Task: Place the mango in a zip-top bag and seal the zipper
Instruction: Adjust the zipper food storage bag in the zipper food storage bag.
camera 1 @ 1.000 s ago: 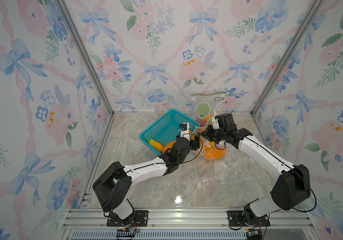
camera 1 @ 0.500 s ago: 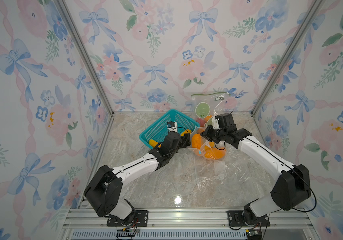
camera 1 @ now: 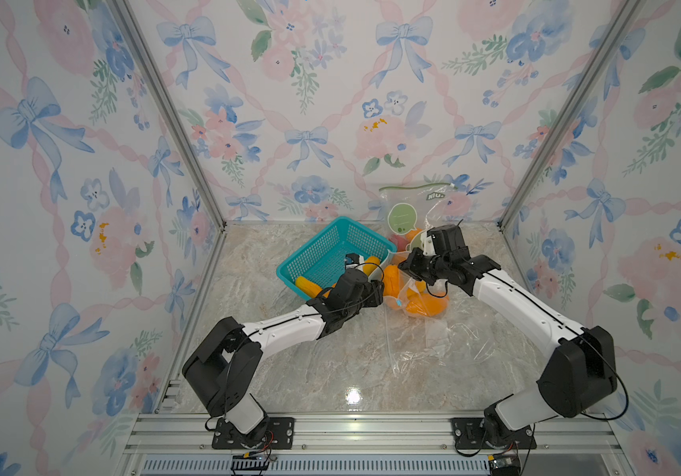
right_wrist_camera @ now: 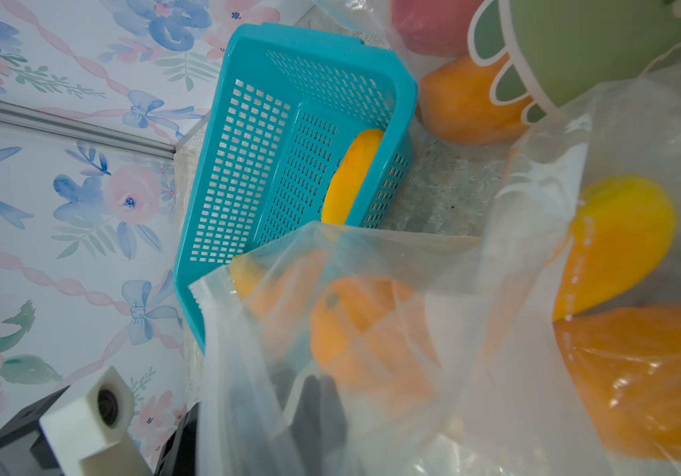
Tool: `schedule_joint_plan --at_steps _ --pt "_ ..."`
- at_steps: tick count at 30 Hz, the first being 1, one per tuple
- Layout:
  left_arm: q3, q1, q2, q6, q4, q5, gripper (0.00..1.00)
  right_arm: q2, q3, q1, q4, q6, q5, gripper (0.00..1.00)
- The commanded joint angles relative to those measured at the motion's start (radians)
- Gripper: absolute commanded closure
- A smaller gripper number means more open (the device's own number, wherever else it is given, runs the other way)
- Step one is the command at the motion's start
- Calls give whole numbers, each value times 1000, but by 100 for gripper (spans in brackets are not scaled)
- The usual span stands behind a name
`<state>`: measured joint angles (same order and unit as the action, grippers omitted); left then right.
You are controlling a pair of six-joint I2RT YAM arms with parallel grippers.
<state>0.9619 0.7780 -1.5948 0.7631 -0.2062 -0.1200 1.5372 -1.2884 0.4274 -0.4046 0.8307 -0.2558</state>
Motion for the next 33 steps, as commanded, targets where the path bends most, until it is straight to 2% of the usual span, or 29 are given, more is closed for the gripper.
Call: schedule_joint_plan --at_steps 1,4,8,11,16,19,25,29,32,33 --pt "37 5 -22 -11 14 10 48 -34 9 7 12 -19 17 100" --pt "44 5 -30 -11 14 2 58 -43 12 8 7 -23 21 100" --pt "69 5 -31 -31 14 5 82 -57 8 8 -11 -36 33 100" --pt "119 4 -11 -90 16 24 99 -94 -11 9 -61 -81 79 100" --pt "284 4 24 -251 35 122 100 -184 -105 23 -229 -239 224 100" --pt "419 3 5 -345 80 206 100 -236 -153 35 -285 -274 271 100" --pt "601 -15 -49 -459 200 307 100 -286 -151 125 -304 -181 338 100" --pt "620 -34 -71 -517 229 391 100 -298 -98 212 -280 -116 419 100" --pt "618 -46 -92 -570 244 463 100 -287 -63 242 -269 -101 447 100" --pt "619 -50 -102 -587 253 486 100 -280 -56 244 -270 -99 448 97"
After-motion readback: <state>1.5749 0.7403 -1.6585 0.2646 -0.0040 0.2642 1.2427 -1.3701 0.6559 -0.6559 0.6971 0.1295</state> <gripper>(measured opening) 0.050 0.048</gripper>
